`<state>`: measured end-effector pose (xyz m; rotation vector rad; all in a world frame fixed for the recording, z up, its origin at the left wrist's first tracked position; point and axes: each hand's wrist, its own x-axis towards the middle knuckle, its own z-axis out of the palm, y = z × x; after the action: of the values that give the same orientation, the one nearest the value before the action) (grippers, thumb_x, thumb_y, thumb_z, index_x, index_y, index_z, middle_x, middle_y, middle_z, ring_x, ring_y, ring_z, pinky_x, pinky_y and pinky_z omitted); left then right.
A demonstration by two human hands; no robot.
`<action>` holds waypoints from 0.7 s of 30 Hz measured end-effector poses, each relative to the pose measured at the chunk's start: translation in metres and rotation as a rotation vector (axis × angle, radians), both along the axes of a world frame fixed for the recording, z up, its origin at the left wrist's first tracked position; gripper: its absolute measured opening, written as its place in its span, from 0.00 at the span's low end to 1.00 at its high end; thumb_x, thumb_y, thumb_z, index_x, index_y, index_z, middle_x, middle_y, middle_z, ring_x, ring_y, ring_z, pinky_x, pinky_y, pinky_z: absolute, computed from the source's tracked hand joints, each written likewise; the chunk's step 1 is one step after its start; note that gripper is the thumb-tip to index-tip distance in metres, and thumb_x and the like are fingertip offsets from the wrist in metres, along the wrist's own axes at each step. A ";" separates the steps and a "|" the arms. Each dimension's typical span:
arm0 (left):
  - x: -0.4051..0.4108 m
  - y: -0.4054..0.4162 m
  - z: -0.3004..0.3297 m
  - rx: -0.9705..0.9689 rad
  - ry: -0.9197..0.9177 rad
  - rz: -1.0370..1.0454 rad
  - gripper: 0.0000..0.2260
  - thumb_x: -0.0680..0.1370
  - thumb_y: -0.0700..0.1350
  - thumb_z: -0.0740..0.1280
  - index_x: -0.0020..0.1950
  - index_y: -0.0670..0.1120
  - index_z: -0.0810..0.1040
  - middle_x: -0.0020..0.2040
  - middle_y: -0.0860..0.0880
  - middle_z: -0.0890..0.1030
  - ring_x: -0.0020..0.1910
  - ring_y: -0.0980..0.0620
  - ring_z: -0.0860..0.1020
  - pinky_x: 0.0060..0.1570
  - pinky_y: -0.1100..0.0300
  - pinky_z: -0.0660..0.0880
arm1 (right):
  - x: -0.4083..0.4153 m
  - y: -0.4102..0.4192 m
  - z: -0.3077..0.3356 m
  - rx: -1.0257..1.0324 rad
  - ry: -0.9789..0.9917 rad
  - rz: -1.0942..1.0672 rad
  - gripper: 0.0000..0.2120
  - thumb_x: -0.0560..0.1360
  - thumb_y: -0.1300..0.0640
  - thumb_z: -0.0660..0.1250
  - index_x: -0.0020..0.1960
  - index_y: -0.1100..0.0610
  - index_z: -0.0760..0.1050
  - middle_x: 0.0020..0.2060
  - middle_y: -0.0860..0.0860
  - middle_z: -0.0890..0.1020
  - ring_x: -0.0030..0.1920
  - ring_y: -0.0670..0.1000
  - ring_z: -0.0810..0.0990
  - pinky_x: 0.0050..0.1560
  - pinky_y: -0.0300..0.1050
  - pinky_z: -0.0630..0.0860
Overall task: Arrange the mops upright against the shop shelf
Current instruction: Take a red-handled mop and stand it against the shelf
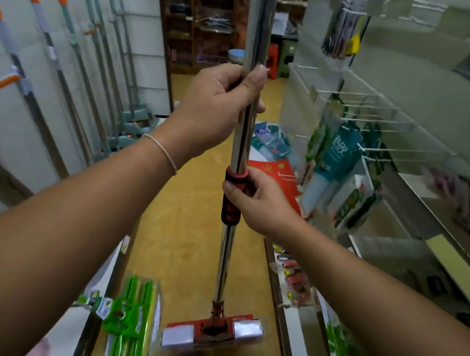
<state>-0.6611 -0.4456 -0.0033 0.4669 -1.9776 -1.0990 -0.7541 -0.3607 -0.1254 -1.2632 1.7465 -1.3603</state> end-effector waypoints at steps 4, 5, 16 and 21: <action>-0.044 -0.081 -0.004 0.023 0.017 -0.061 0.18 0.82 0.50 0.61 0.52 0.34 0.78 0.43 0.40 0.83 0.41 0.53 0.82 0.47 0.53 0.80 | -0.037 -0.070 -0.008 -0.034 0.009 -0.089 0.05 0.79 0.57 0.67 0.55 0.52 0.76 0.43 0.46 0.79 0.45 0.44 0.78 0.52 0.43 0.77; -0.056 -0.101 -0.003 0.033 0.011 -0.075 0.18 0.82 0.49 0.61 0.52 0.34 0.78 0.43 0.40 0.83 0.41 0.52 0.82 0.47 0.53 0.79 | -0.047 -0.088 -0.007 -0.035 0.011 -0.110 0.05 0.78 0.57 0.68 0.54 0.51 0.76 0.42 0.46 0.79 0.45 0.44 0.78 0.52 0.44 0.77; -0.171 -0.258 0.021 0.032 0.009 -0.201 0.19 0.82 0.49 0.60 0.54 0.32 0.76 0.40 0.42 0.82 0.38 0.58 0.82 0.47 0.56 0.79 | -0.155 -0.241 0.019 -0.062 0.094 -0.251 0.08 0.77 0.58 0.69 0.53 0.61 0.77 0.41 0.52 0.78 0.43 0.47 0.76 0.46 0.41 0.74; -0.213 -0.314 0.021 0.028 0.024 -0.167 0.19 0.81 0.51 0.61 0.53 0.34 0.77 0.39 0.45 0.82 0.40 0.55 0.83 0.52 0.46 0.79 | -0.195 -0.303 0.019 -0.063 0.076 -0.261 0.07 0.78 0.57 0.69 0.55 0.56 0.77 0.45 0.55 0.80 0.46 0.49 0.78 0.50 0.44 0.76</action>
<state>-0.8743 -0.7594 0.0179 0.3056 -2.0108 -1.2304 -0.9493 -0.6640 -0.1063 -1.1645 1.9903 -1.5404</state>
